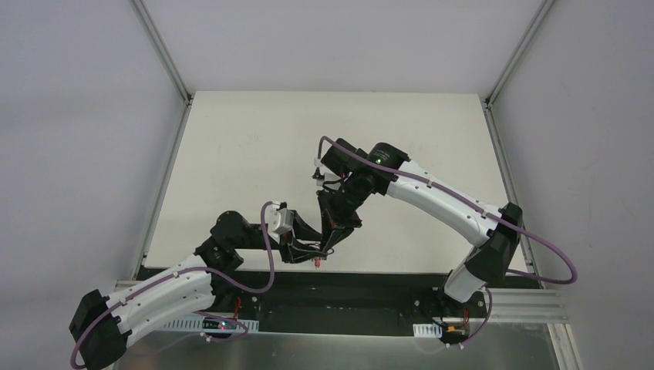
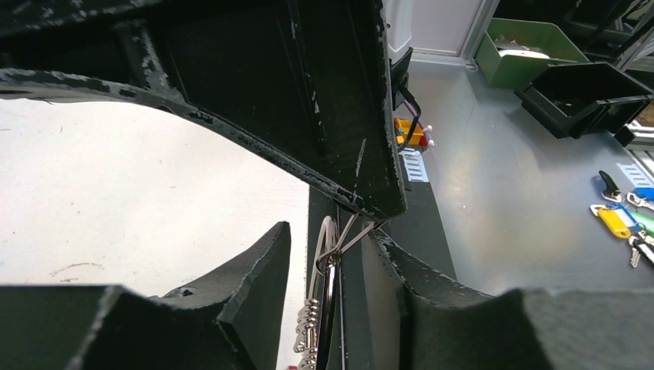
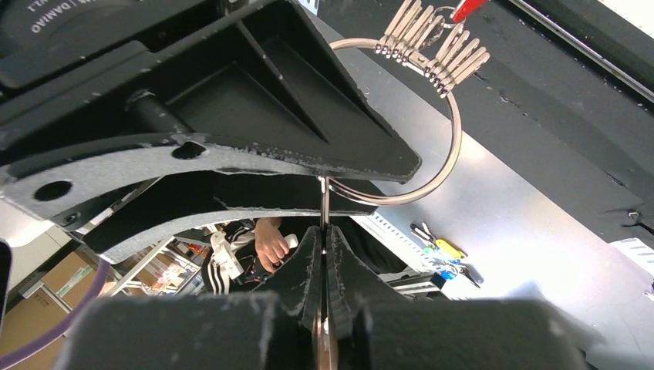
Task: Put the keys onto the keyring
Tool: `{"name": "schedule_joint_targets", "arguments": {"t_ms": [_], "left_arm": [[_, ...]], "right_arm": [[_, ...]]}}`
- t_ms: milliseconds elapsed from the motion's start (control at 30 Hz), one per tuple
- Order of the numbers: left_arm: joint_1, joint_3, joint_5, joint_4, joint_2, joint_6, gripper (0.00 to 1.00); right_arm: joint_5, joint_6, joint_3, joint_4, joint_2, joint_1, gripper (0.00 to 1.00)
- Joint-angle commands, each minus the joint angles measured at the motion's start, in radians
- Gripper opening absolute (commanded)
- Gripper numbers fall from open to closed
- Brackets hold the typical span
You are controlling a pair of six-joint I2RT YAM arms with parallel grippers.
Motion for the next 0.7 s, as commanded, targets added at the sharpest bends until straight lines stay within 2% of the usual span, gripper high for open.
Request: {"name": "schedule_joint_targets", "arguments": {"t_ms": [0,167,233,333,533,667], "left_arm": [[-0.016,-0.003,-0.006,0.019,-0.013,0.037,0.35],[-0.016,0.0,-0.019,0.014,-0.019,0.037,0.1],[-0.017,-0.002,-0.029,0.015,-0.037,0.037,0.04],[-0.018,-0.009,-0.042,0.016,-0.074,0.034,0.0],[-0.019,0.003,-0.044,0.025,-0.092,-0.009,0.0],[-0.018,0.029,-0.053,-0.002,-0.089,-0.037,0.0]], "right_arm": [[-0.034,0.017,0.059,-0.037,0.0,0.001,0.0],[-0.027,0.017,0.054,-0.04,-0.006,0.001,0.0],[-0.021,0.017,0.051,-0.039,-0.005,0.002,0.0],[-0.008,0.015,0.046,-0.04,-0.004,0.002,0.0],[-0.002,0.012,0.043,-0.032,0.006,0.002,0.0],[0.009,0.005,0.041,-0.015,-0.006,0.001,0.08]]}}
